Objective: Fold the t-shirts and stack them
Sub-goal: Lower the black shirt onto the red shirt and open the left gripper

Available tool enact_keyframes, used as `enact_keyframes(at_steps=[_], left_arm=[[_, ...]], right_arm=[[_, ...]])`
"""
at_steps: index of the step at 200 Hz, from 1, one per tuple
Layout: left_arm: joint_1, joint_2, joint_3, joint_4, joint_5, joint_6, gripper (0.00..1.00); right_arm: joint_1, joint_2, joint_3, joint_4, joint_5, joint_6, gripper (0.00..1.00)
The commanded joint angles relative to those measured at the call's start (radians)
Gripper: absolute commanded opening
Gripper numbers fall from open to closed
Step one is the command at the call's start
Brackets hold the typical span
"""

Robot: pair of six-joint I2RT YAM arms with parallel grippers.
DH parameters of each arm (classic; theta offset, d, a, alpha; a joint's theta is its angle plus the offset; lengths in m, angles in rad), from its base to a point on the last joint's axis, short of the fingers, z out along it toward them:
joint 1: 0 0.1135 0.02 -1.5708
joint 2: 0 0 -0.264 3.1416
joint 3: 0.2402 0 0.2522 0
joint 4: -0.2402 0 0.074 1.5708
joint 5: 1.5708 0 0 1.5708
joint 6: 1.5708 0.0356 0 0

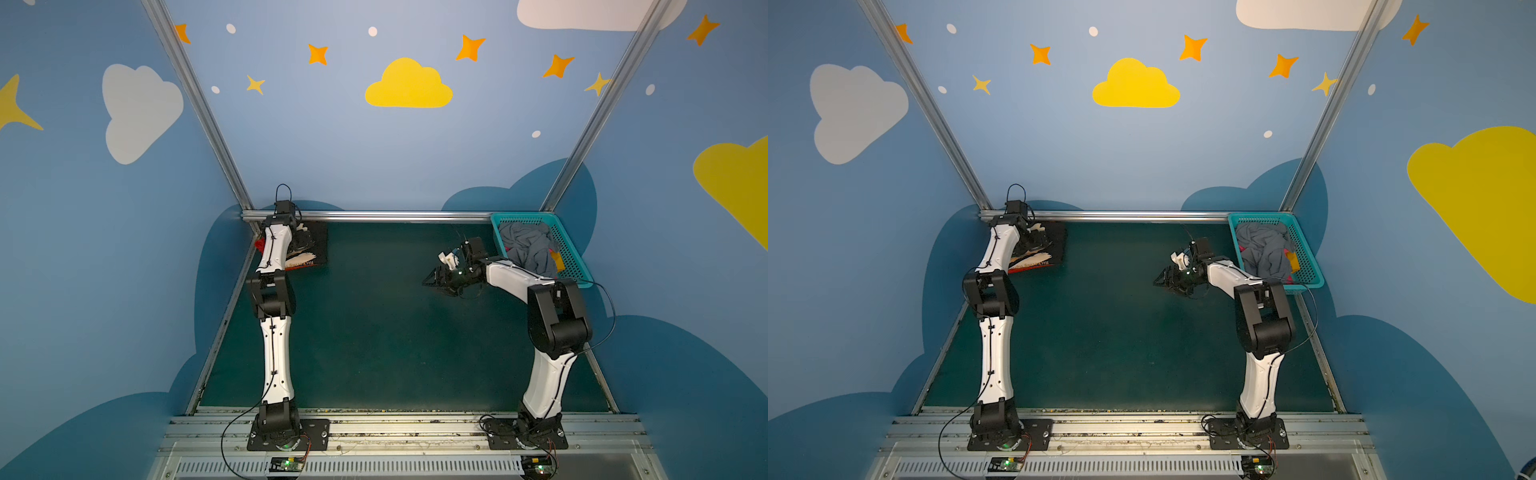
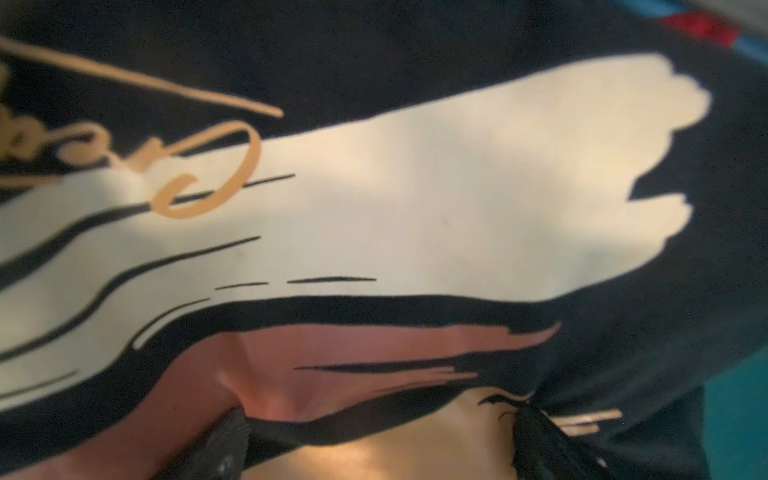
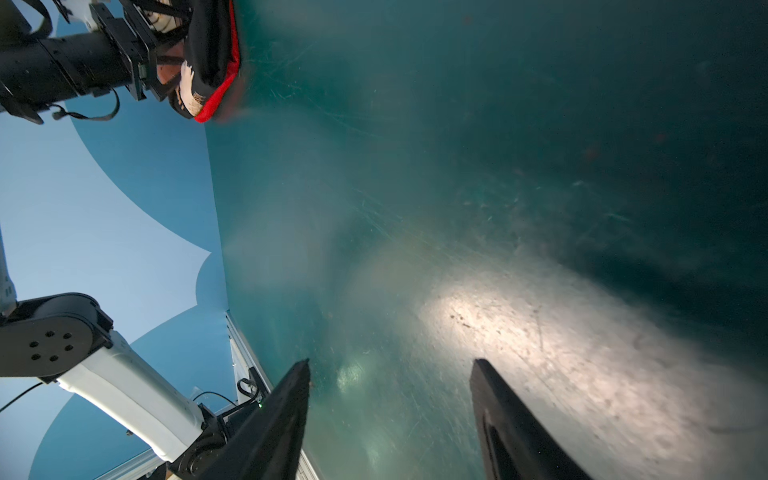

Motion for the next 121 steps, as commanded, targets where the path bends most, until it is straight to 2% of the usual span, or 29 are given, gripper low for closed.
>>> enact_keyframes(at_steps=[1, 20, 37, 121], left_arm=[[0.026, 0.018, -0.048, -0.073, 0.015, 0.102, 1.0], [0.035, -0.005, -0.096, -0.053, 0.017, 0.155, 1.0], [0.048, -0.024, -0.135, -0.031, 0.035, 0.154, 1.0], [0.068, -0.062, -0.147, 0.0, 0.105, 0.186, 1.0]], right_arm=[[0.022, 0.01, 0.035, -0.038, 0.02, 0.001, 0.63], [0.033, 0.004, 0.035, -0.047, 0.029, 0.002, 0.63], [0.041, -0.004, 0.03, -0.052, 0.038, 0.002, 0.63], [0.065, -0.02, 0.043, -0.067, 0.048, 0.003, 0.63]])
